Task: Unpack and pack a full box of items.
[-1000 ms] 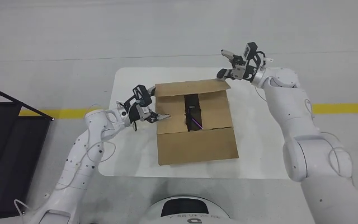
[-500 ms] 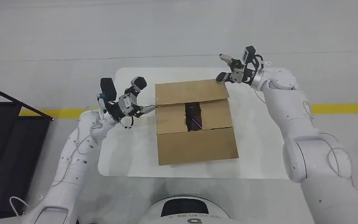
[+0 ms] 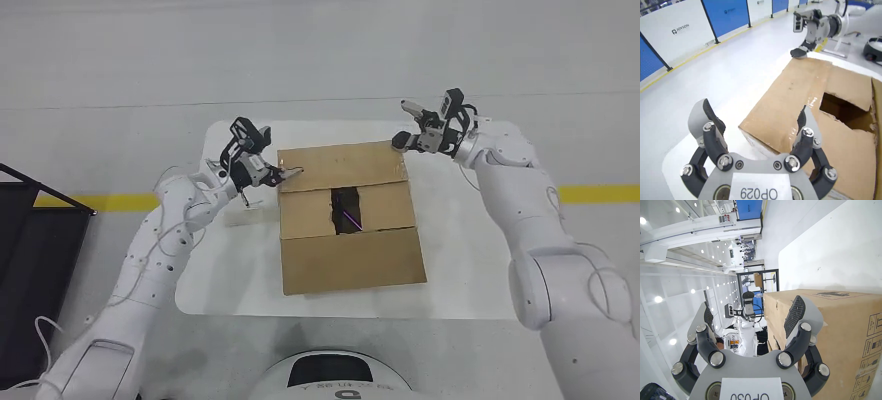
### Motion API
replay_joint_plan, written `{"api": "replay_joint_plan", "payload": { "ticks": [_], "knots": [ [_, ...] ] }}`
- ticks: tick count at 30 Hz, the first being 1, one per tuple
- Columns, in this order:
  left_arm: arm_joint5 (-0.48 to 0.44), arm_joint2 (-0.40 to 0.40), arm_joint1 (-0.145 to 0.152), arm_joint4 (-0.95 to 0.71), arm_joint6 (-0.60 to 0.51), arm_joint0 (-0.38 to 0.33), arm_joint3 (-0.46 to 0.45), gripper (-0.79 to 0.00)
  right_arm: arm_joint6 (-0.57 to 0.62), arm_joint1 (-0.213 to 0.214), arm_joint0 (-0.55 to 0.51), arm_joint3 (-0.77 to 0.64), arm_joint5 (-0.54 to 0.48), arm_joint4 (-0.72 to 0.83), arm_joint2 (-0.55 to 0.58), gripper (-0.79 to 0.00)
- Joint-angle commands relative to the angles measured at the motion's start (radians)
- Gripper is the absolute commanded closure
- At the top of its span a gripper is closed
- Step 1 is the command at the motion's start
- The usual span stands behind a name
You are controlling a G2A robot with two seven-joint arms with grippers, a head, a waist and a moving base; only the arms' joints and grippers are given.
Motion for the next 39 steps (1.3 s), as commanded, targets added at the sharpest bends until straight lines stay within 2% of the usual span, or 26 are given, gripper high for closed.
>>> {"api": "replay_joint_plan", "payload": {
  "ticks": [1,10,25,28,33,36,39],
  "knots": [
    [-0.01,0.006,0.0,-0.001,-0.001,0.0,0.009,-0.785,0.026,0.005,-0.005,-0.019,-0.005,0.01,0.007,-0.785],
    [-0.006,0.006,0.0,-0.028,-0.012,0.0,0.043,-0.785,0.093,0.023,-0.057,-0.25,-0.004,0.002,0.006,-0.785],
    [-0.01,0.017,0.0,-0.029,-0.018,0.003,0.042,-0.785,0.095,0.028,-0.07,-0.273,0.02,0.003,0.013,-0.785],
    [-0.01,0.017,0.0,-0.029,-0.018,0.003,0.042,-0.785,0.182,0.056,-0.087,-0.297,0.092,0.018,0.059,-0.785],
    [-0.01,0.017,0.0,-0.029,-0.018,0.003,0.042,-0.785,0.327,0.119,-0.137,-0.33,0.154,0.018,0.17,-0.785],
    [-0.01,0.017,0.0,-0.029,-0.018,0.003,0.042,-0.785,0.333,0.16,-0.188,-0.372,0.188,-0.049,0.208,-0.785],
    [-0.01,0.017,0.0,-0.029,-0.018,0.003,0.042,-0.785,0.333,0.198,-0.263,-0.447,0.199,-0.104,0.188,-0.785]
  ]
}}
